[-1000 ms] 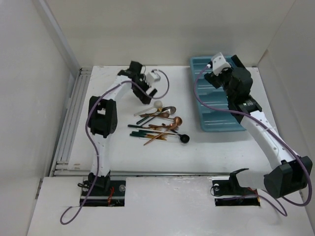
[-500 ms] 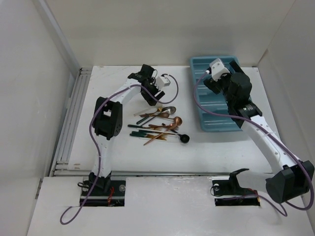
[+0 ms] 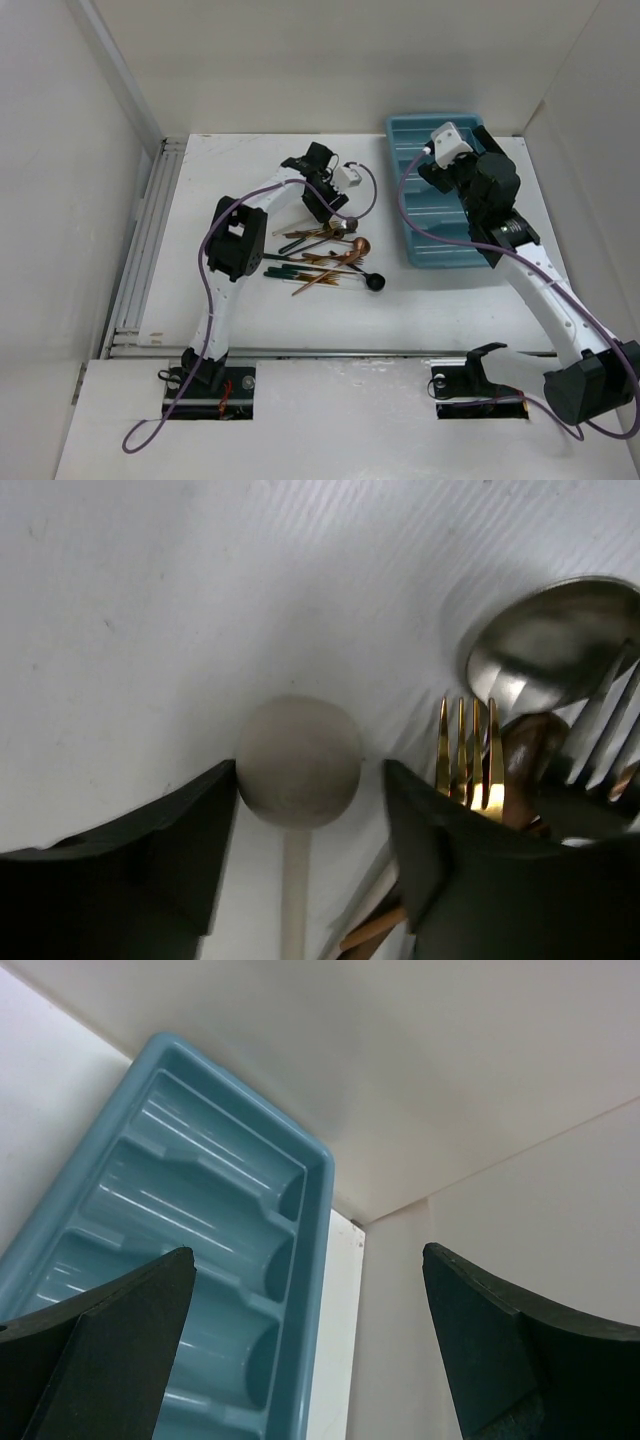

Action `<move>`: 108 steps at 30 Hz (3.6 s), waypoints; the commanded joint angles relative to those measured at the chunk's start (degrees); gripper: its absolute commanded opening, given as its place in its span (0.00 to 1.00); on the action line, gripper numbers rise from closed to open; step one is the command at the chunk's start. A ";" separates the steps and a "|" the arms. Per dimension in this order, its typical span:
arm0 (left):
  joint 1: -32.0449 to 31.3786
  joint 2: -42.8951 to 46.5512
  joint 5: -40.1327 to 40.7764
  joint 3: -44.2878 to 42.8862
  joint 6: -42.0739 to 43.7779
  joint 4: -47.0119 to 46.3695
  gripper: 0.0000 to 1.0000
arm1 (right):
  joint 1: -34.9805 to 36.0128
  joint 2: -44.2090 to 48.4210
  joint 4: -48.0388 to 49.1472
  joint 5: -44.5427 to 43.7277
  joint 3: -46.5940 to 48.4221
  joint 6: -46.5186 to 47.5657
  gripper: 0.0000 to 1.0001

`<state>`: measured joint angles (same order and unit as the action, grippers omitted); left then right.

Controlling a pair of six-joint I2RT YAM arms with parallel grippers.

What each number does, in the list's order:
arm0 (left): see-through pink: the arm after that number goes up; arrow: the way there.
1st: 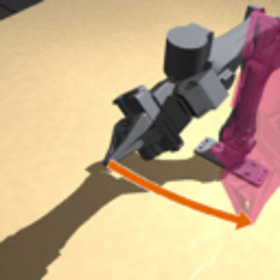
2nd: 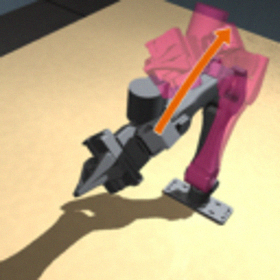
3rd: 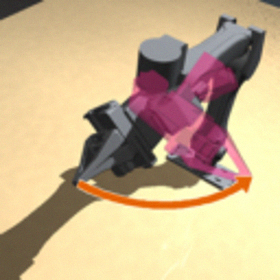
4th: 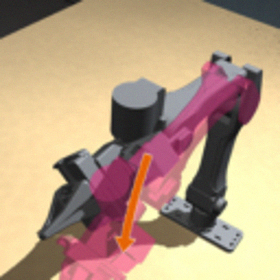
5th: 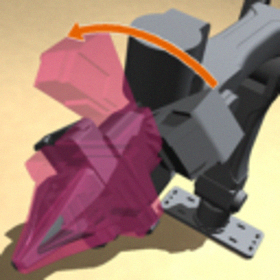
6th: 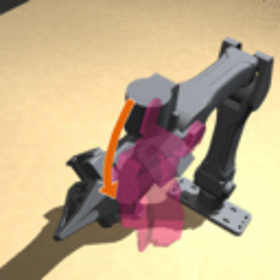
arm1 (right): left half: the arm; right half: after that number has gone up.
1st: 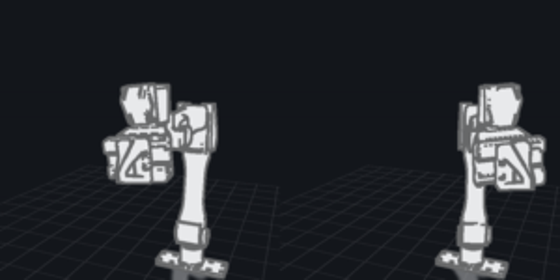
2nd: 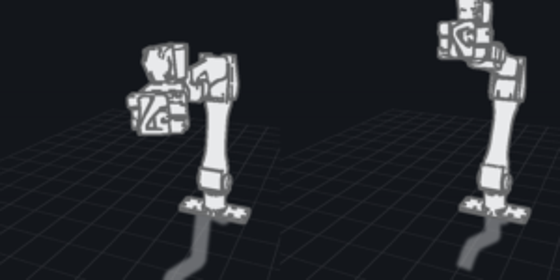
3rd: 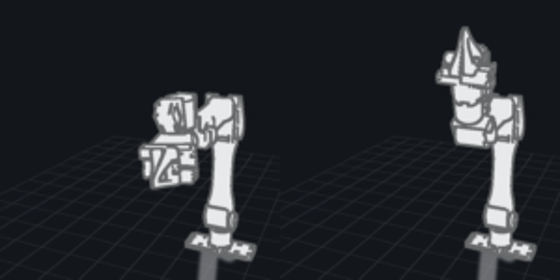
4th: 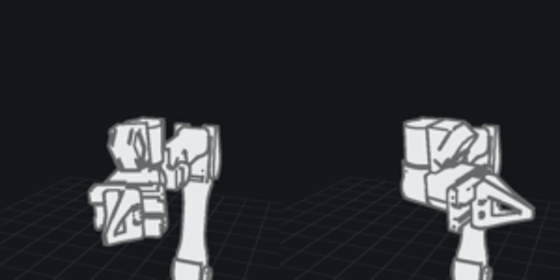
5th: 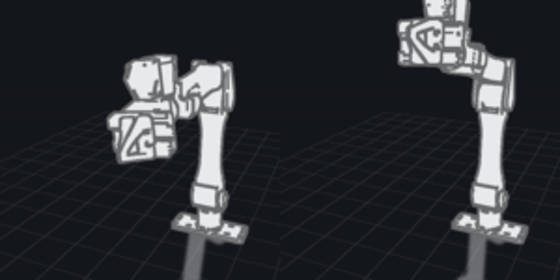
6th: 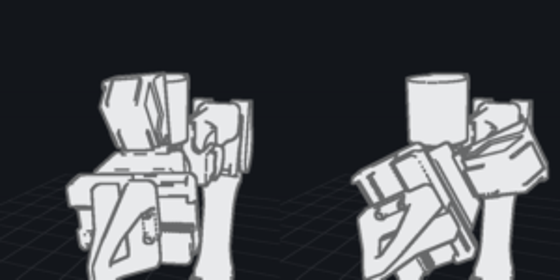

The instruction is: Sort the eating utensils into containers

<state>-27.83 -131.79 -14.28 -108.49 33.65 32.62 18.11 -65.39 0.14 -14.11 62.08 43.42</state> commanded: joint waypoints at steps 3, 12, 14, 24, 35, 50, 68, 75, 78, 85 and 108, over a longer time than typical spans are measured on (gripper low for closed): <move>0.85 -4.88 -1.10 -3.84 -2.10 4.12 0.33 | 0.52 2.28 1.62 0.22 -0.30 0.17 1.00; 4.71 2.93 -2.94 -14.80 -9.80 3.41 0.00 | 2.02 1.50 0.39 6.37 -0.04 1.66 1.00; 6.47 6.69 -6.27 -20.25 -14.64 0.54 0.00 | 2.72 -1.22 0.39 7.52 3.73 4.20 1.00; 12.37 24.99 -29.84 -9.74 -56.10 -24.61 0.00 | 1.31 -21.16 6.25 43.42 21.76 -33.87 0.86; 9.38 24.56 -24.12 -7.00 -60.37 -24.10 0.00 | 11.25 -27.43 37.83 45.40 10.16 -53.96 0.99; 7.62 24.03 -23.77 -7.53 -57.29 -20.94 0.00 | 10.10 -38.58 38.35 41.45 13.15 -66.52 0.80; 4.72 23.94 -23.35 -10.59 -34.48 -9.79 1.00 | 0.72 -20.08 47.42 29.25 -10.19 -81.79 0.00; 5.25 25.35 -6.21 -5.44 -3.82 0.33 1.00 | -4.30 6.75 6.21 -7.23 -25.95 -93.67 0.00; 5.25 27.10 -2.95 2.10 3.16 2.35 1.00 | -6.76 7.64 -0.75 -9.80 -27.19 -100.17 0.00; 3.41 33.69 -2.42 21.87 13.89 1.84 1.00 | -9.14 -1.05 -6.21 -8.75 -25.09 -107.39 0.00; -2.31 37.66 -1.98 39.49 15.53 -2.69 0.65 | -3.63 1.75 -5.61 -17.09 -13.24 -73.21 0.77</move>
<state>-29.47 -95.15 -16.01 -70.02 52.62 34.46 10.83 -65.47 -11.44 -27.33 42.52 -50.11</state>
